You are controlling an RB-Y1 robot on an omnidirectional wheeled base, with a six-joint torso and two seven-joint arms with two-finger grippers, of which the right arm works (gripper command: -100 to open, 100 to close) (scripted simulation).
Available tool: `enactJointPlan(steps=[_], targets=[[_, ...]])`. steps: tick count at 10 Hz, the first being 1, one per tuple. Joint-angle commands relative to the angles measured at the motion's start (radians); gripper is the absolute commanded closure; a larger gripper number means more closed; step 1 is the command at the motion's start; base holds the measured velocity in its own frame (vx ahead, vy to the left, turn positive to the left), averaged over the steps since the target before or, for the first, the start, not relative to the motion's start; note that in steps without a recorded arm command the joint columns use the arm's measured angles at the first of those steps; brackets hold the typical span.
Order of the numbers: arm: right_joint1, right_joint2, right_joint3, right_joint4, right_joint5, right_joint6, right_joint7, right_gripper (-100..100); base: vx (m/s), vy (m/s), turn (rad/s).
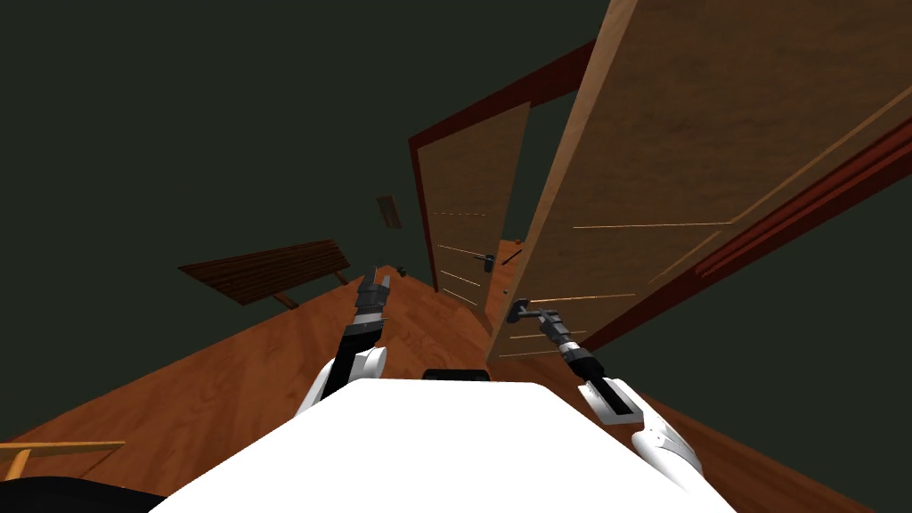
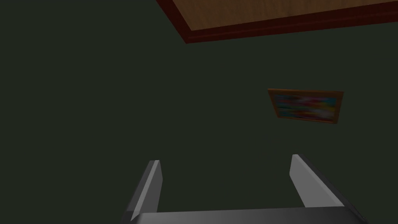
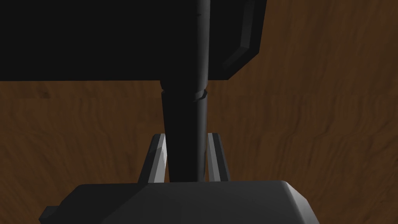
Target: Pull the door open
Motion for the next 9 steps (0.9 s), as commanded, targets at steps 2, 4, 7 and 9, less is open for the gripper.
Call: enactJointPlan(steps=[2,4,7,9], targets=[[0.021,-0.011,0.013,0.0,0.009,-0.051,-0.021,100,-0.19,-0.09,0.142],[0.026,-0.021,0.001,0.017,0.01,-0.071,-0.025,100,-0.127,-0.046,0.113],[0.045,-0.034,-0.002,0.03,0.016,-0.117,-0.04,100,-0.196,-0.079,0.145],[0.053,-0.039,-0.003,0.036,0.018,-0.137,-0.047,100,-0.151,-0.075,0.094]])
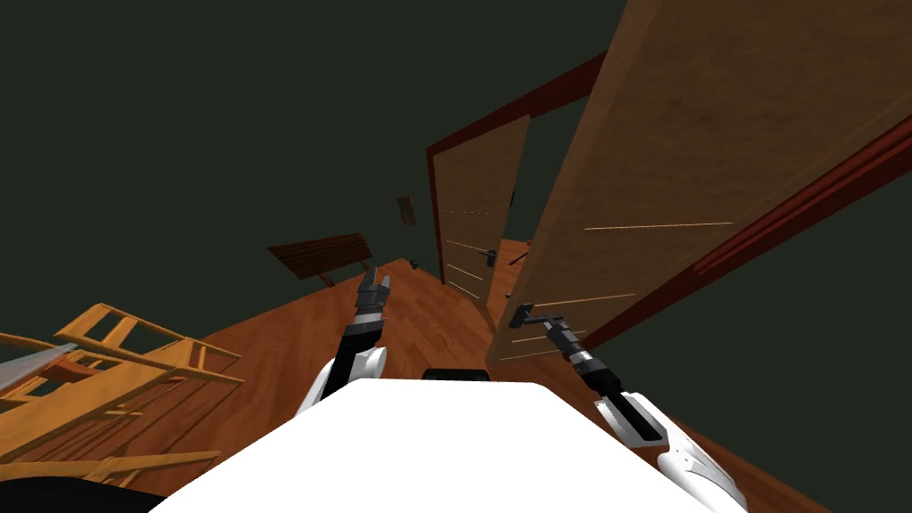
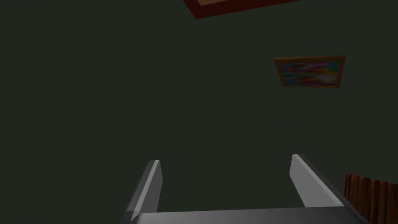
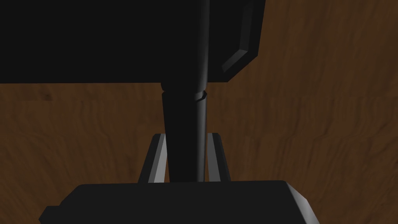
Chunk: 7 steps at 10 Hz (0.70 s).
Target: Pull the door open
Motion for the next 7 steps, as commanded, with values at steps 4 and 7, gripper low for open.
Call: enactJointPlan(steps=[4,7], targets=[[0.029,-0.016,0.001,0.022,0.01,-0.081,-0.022,100,-0.165,-0.068,0.137],[0.022,-0.026,-0.004,0.044,0.012,-0.098,-0.025,100,-0.131,-0.055,0.12]])
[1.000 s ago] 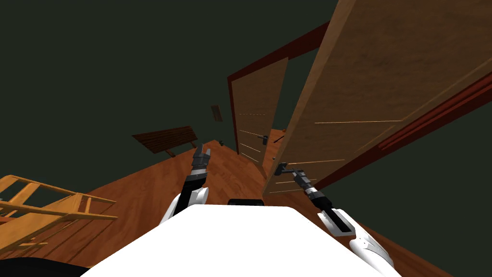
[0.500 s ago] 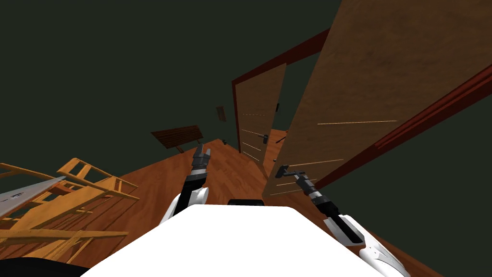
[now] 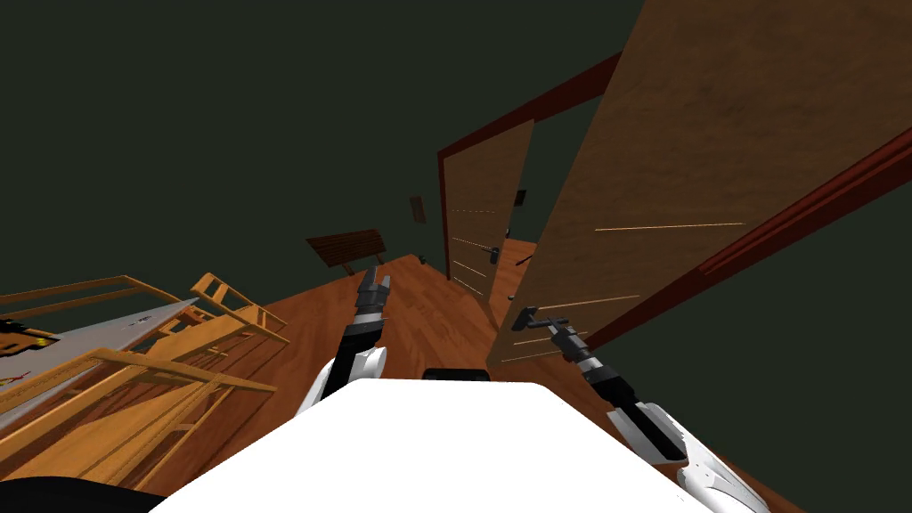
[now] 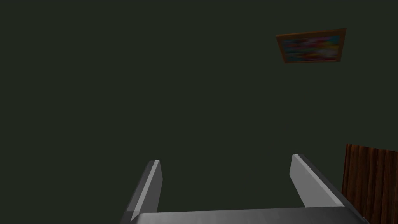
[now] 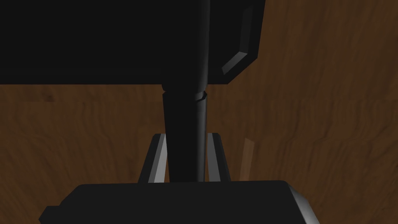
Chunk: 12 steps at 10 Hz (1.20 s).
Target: Pull the door open
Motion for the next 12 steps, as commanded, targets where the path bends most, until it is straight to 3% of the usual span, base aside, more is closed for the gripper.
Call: enactJointPlan(steps=[1,8,9,12], targets=[[0.002,0.0,0.007,0.006,0.004,-0.02,-0.004,100,-0.178,-0.07,0.087],[0.012,-0.02,0.014,0.041,0.016,-0.095,-0.023,100,-0.184,-0.08,0.125],[0.007,-0.025,0.004,0.043,0.011,-0.083,-0.021,100,-0.088,-0.045,0.028],[0.007,-0.031,0.007,0.063,0.017,-0.112,-0.027,100,-0.171,-0.076,0.143]])
